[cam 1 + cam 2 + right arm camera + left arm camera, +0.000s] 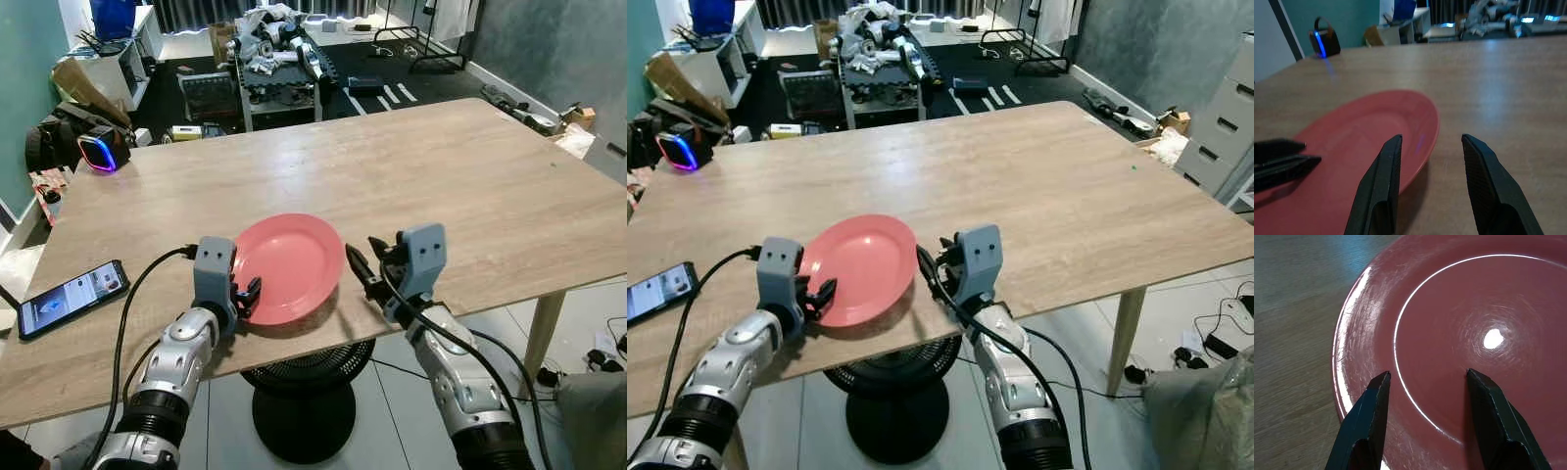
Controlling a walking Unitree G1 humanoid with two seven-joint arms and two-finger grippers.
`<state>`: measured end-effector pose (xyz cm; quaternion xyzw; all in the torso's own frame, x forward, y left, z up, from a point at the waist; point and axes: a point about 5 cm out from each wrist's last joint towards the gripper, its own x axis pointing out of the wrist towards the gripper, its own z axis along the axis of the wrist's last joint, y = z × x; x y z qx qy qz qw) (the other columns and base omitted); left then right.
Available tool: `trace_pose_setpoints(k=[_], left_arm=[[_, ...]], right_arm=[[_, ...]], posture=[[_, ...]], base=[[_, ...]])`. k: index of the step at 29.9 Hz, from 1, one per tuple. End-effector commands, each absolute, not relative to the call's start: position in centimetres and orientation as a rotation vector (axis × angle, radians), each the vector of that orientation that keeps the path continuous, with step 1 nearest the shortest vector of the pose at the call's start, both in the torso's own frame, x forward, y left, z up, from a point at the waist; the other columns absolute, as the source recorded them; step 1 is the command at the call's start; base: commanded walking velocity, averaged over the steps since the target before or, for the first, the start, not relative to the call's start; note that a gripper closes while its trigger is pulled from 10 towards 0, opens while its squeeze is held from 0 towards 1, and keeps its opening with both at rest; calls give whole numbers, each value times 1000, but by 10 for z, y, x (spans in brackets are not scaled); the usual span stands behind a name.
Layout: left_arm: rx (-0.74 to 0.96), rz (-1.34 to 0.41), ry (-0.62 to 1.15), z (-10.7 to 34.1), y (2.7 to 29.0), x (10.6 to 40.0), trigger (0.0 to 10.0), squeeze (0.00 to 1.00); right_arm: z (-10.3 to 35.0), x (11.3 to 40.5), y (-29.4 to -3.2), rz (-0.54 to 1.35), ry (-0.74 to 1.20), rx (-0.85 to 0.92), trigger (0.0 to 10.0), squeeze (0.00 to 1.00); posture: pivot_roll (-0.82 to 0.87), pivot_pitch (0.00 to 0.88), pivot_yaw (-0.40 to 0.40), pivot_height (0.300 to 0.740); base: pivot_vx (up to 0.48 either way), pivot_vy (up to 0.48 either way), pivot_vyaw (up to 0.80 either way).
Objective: Setting the table
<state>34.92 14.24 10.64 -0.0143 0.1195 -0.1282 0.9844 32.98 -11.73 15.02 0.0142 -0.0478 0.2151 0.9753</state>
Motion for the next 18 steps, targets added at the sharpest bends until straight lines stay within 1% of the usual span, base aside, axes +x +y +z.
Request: trace_pose_setpoints(k=[1, 3, 4, 6, 8, 10, 15, 18], left_arm=[[-6, -262, 289, 94, 145, 343, 10000, 0], [-2, -267, 289, 93, 144, 342, 10000, 0], [-2, -266, 291, 93, 144, 341, 10000, 0], [-3, -267, 292, 92, 144, 341, 10000, 0], [-3, -268, 291, 92, 144, 341, 10000, 0], [0, -267, 288, 92, 144, 340, 10000, 0], [6, -269, 284, 92, 145, 340, 10000, 0], [5, -268, 283, 92, 145, 340, 10000, 0]], right_arm=[[139, 330, -115, 427, -24, 45, 10000, 0], [129, 332, -117, 393, 40, 57, 10000, 0], [120, 334, -121, 340, 110, 68, 10000, 0], [115, 335, -124, 309, 137, 81, 10000, 0], [109, 336, -125, 297, 186, 144, 10000, 0], [104, 336, -125, 294, 221, 214, 10000, 0], [110, 337, -120, 333, 237, 551, 10000, 0], [117, 340, -123, 314, 204, 635, 10000, 0]], posture=[[-49, 0, 114, 740], [-49, 0, 114, 740], [-48, 1, 113, 740], [-49, 0, 113, 740], [-48, 2, 112, 740], [-48, 1, 111, 740], [-46, 1, 110, 740], [-46, 0, 110, 740]], base=[[0, 0, 0], [0, 0, 0], [0, 0, 0], [0, 0, 0], [0, 0, 0], [0, 0, 0], [0, 0, 0], [0, 0, 0]])
